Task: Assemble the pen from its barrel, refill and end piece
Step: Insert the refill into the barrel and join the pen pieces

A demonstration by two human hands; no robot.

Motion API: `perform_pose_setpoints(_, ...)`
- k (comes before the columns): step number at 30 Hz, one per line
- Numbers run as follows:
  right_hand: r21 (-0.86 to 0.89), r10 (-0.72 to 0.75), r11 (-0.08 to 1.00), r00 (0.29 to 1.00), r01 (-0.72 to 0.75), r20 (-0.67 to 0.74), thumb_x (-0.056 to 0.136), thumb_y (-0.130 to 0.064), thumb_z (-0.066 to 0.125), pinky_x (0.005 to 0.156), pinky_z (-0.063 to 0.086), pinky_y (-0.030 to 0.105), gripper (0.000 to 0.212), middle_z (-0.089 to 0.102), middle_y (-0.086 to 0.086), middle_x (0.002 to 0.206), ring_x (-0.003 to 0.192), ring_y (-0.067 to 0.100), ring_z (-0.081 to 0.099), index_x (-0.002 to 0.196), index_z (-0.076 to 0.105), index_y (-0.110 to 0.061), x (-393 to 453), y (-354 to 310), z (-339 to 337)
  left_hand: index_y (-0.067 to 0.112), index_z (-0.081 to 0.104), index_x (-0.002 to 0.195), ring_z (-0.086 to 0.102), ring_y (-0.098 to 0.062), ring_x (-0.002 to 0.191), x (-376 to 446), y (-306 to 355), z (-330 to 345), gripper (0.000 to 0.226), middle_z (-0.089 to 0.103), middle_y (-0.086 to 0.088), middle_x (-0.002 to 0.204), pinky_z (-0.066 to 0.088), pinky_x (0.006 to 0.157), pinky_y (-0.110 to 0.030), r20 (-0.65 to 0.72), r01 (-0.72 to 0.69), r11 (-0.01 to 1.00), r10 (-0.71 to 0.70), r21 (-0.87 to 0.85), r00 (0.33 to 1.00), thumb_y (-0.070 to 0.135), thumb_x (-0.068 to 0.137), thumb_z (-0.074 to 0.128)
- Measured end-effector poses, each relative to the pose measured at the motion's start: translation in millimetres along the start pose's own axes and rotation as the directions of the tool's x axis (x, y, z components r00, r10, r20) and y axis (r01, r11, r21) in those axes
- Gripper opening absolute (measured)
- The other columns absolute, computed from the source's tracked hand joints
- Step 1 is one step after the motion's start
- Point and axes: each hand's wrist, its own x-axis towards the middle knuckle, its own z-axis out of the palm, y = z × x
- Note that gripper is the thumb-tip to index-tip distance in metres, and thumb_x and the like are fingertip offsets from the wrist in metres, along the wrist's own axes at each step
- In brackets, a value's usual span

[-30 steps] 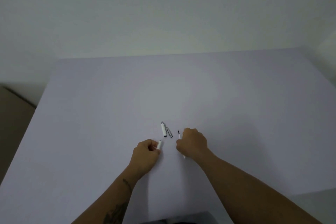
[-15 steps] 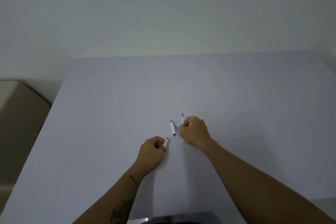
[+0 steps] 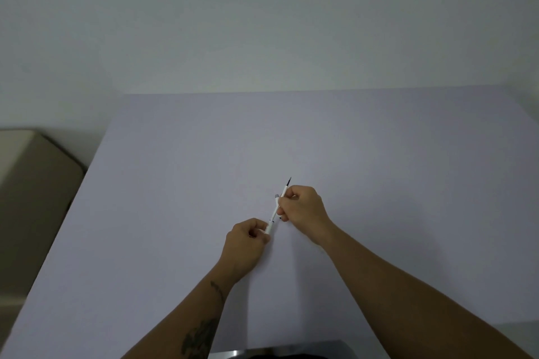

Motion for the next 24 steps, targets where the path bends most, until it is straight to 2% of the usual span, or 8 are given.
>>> perform_pose_setpoints(5, -0.062, 0.042, 0.997, 0.992, -0.035, 0.117, 0.079, -0.019, 0.064, 0.063, 0.050, 0.034, 0.017, 0.068, 0.005, 0.069, 0.059, 0.016, 0.057, 0.073, 0.068, -0.003, -2.8, 4.8, 3.5, 0.027, 0.072, 0.079, 0.054, -0.014, 0.060, 0.4, 5.0, -2.2, 0.022, 0.064, 0.007, 0.065, 0.050, 0.063, -0.033, -0.001, -0.018, 1.000, 0.018, -0.025, 1.000, 0.010, 0.086, 0.061)
perform_pose_setpoints(10, 0.160, 0.159, 0.972, 0.984, -0.170, 0.078, 0.084, -0.020, 0.067, 0.054, 0.043, 0.026, 0.022, 0.063, 0.003, 0.064, 0.052, 0.012, 0.056, 0.064, 0.064, -0.013, 4.4, 2.3, 0.3, 0.023, 0.073, 0.081, 0.051, -0.015, 0.060, 0.8, 5.6, -2.9, 0.019, 0.062, 0.003, 0.067, 0.047, 0.061, -0.032, 0.006, -0.002, 0.999, 0.002, -0.043, 1.000, 0.009, 0.085, 0.062)
perform_pose_setpoints(14, 0.119, 0.184, 0.972, 0.973, -0.201, 0.136, 0.082, -0.017, 0.069, 0.048, 0.041, 0.020, 0.018, 0.060, -0.001, 0.058, 0.048, 0.008, 0.053, 0.064, 0.067, -0.013, 2.5, 7.7, 3.8, 0.023, 0.073, 0.080, 0.051, -0.012, 0.058, 1.6, 8.9, 0.2, 0.018, 0.059, 0.009, 0.060, 0.047, 0.060, -0.030, -0.003, -0.019, 0.998, 0.018, -0.059, 1.000, 0.009, 0.084, 0.063)
perform_pose_setpoints(17, 0.066, 0.185, 0.978, 0.967, -0.199, 0.177, 0.081, -0.020, 0.070, 0.052, 0.042, 0.024, 0.014, 0.061, 0.000, 0.061, 0.056, 0.013, 0.054, 0.068, 0.071, -0.016, 0.8, 14.0, 5.9, 0.021, 0.072, 0.081, 0.052, -0.013, 0.058, 2.7, 8.6, 1.1, 0.016, 0.060, 0.005, 0.063, 0.048, 0.060, -0.029, -0.015, -0.024, 0.999, 0.024, -0.033, 1.000, 0.008, 0.085, 0.064)
perform_pose_setpoints(19, 0.066, 0.161, 0.982, 0.971, -0.175, 0.177, 0.081, -0.017, 0.071, 0.052, 0.044, 0.022, 0.004, 0.063, 0.000, 0.066, 0.058, 0.012, 0.055, 0.079, 0.075, -0.017, 4.6, 17.4, 2.8, 0.022, 0.072, 0.081, 0.052, -0.012, 0.058, 3.3, 5.7, -0.1, 0.015, 0.060, 0.005, 0.064, 0.047, 0.057, -0.026, -0.022, -0.013, 1.000, 0.012, -0.027, 1.000, 0.009, 0.086, 0.064)
perform_pose_setpoints(21, 0.005, 0.147, 0.989, 0.985, -0.148, 0.087, 0.080, -0.017, 0.071, 0.059, 0.047, 0.021, 0.017, 0.069, -0.001, 0.079, 0.067, 0.012, 0.061, 0.096, 0.076, -0.017, 11.4, 23.2, -3.5, 0.024, 0.072, 0.080, 0.050, -0.011, 0.056, 4.6, 2.1, -2.7, 0.016, 0.059, 0.006, 0.063, 0.044, 0.055, -0.024, -0.031, 0.009, 1.000, -0.009, -0.025, 0.999, 0.011, 0.084, 0.065)
perform_pose_setpoints(24, -0.250, 0.126, 0.959, 0.991, -0.131, -0.036, 0.081, -0.016, 0.065, 0.078, 0.050, 0.026, 0.033, 0.067, 0.003, 0.108, 0.095, 0.020, 0.064, 0.114, 0.069, -0.017, 19.9, 34.4, -13.8, 0.024, 0.072, 0.080, 0.049, -0.010, 0.056, 5.7, -2.7, -5.5, 0.015, 0.059, 0.006, 0.065, 0.041, 0.054, -0.022, -0.035, 0.035, 0.999, -0.036, -0.023, 0.999, 0.012, 0.084, 0.064)
